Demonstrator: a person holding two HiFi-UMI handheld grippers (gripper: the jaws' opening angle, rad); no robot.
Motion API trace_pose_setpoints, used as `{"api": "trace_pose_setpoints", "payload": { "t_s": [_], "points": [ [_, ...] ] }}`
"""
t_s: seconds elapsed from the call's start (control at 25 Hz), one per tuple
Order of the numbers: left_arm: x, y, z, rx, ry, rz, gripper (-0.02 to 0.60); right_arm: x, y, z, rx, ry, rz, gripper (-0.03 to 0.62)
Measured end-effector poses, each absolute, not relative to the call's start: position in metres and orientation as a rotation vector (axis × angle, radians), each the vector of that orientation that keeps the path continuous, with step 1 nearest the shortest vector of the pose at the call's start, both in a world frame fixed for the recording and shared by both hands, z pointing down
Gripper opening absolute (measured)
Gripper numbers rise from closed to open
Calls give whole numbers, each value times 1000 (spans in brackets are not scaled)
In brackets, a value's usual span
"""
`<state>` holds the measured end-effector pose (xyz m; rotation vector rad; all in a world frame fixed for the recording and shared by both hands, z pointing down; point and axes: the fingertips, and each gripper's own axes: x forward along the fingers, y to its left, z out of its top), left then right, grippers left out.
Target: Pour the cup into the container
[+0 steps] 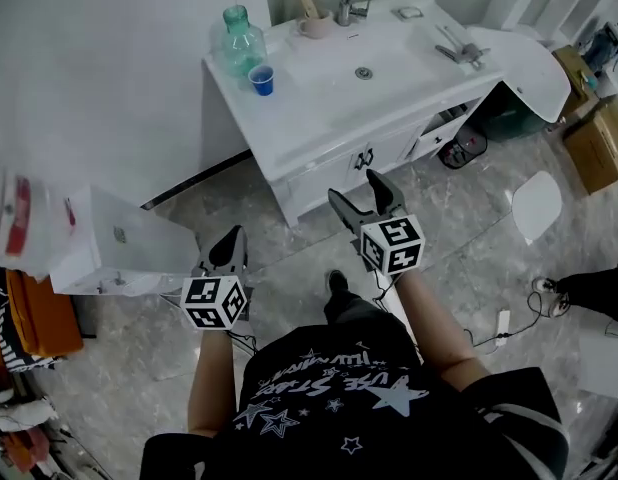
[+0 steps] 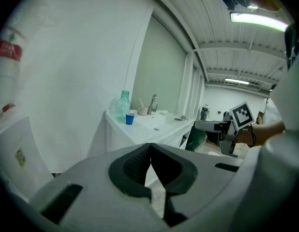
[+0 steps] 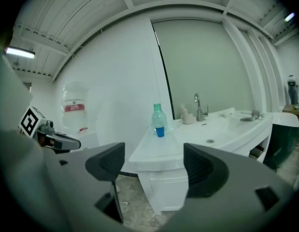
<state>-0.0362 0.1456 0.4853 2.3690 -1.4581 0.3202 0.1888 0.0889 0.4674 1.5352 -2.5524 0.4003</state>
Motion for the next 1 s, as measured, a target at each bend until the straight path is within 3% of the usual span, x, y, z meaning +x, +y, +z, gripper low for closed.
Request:
{"api": "trace_pose_setpoints", "payload": {
  "t_s": [0.08, 0.24, 1.0],
  "points": [
    [-32, 132, 485, 2350, -1490, 320, 11, 193, 69, 471, 1504, -2571, 408, 404],
    [-31, 110, 484, 2299, -1576, 292, 11, 191, 38, 476, 1406, -2619, 418, 453],
    [-80, 31, 490, 2195, -1691, 263, 12, 130, -87, 494, 1310, -2617, 431, 476]
  ]
}}
